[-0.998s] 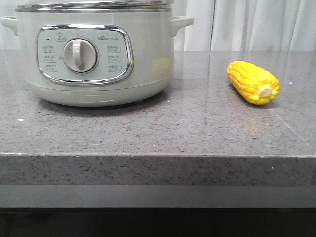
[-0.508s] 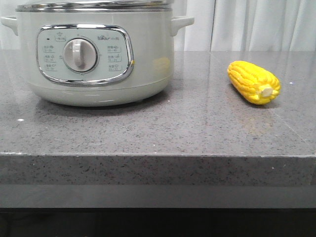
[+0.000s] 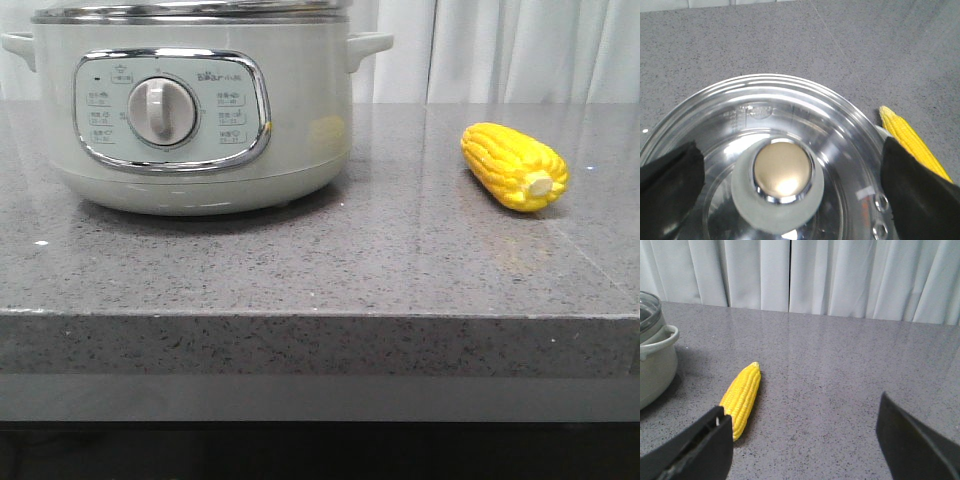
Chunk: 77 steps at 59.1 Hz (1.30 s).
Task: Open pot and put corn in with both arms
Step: 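Grasp the silver knob of the glass lid with the left gripper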
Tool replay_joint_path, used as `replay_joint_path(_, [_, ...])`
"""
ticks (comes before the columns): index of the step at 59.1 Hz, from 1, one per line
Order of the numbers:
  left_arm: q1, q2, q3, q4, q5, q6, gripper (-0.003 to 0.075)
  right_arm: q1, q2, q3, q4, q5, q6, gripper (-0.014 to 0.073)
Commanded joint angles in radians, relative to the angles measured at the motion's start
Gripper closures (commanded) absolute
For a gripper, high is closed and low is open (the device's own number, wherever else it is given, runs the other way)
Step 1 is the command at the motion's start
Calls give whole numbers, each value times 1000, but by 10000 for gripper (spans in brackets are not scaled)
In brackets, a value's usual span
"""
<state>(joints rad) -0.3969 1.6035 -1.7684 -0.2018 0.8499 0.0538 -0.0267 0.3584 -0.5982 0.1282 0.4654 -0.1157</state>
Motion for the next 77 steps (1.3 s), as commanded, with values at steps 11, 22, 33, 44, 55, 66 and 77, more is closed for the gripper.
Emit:
replay_joint_path(11, [-8,57,-80,-2,-48,-5,28,-7,17,-31,-7,-79,-5,-8])
replay_joint_path(22, [-8,87,-80,-2,-30,-5,28,-7,17,-31,-7,-79,-5,-8])
replay_joint_path(33, [-8,90,-80,-2,-28,-5,53,-7,17,-31,-7,-81,-5,-8])
replay_joint_path(44, [-8,90,-80,-1,-13,-5,217,-7,17,-31,-7,-87,-5,-8])
replay_joint_path(55, [-8,90,-80,27,-13,-5,385,-7,17,-31,-7,-87,-5,-8])
replay_joint_path(66, [-8,86,-80,41,-13,-5,428,-7,17,-31,-7,-87,-5,-8])
replay_joint_path(77, [-8,75,-80,41,-29,-5,428,-7,17,-31,-7,-87,-5,-8])
